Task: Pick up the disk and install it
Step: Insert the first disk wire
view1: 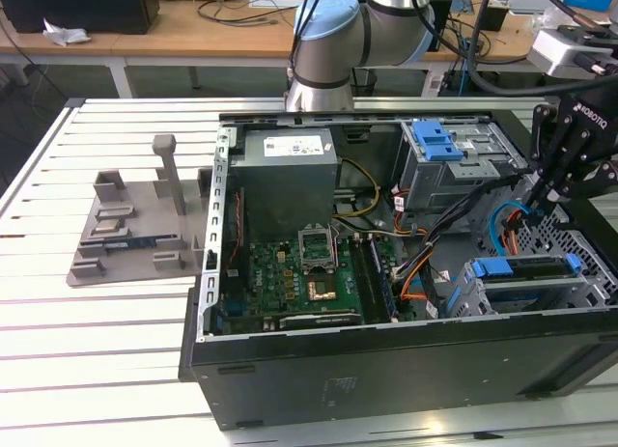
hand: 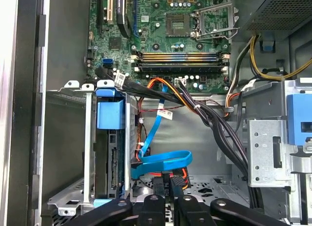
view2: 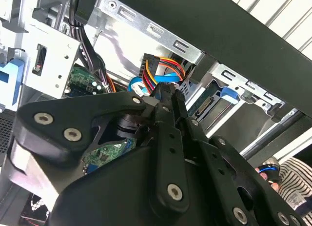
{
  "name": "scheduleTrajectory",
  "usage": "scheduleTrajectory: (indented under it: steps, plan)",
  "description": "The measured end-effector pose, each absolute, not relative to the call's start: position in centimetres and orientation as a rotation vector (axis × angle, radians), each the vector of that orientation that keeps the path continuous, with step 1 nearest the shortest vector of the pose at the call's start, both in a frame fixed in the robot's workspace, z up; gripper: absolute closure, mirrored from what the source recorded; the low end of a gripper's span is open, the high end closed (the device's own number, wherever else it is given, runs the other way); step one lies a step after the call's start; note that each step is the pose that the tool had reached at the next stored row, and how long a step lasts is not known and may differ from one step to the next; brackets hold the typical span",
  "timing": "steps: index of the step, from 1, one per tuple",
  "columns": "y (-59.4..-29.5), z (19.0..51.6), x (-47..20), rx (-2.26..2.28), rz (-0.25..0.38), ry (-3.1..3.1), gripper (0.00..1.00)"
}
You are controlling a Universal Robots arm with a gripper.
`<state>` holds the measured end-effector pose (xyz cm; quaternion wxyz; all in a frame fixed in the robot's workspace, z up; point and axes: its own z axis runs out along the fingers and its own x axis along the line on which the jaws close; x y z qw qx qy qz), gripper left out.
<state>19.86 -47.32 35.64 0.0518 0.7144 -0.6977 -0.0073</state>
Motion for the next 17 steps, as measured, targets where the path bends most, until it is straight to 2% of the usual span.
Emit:
scheduleTrajectory:
  steps: [17]
  plan:
    - [-48.11, 35.41, 19.54, 2.173, -0.022, -2.122, 0.83]
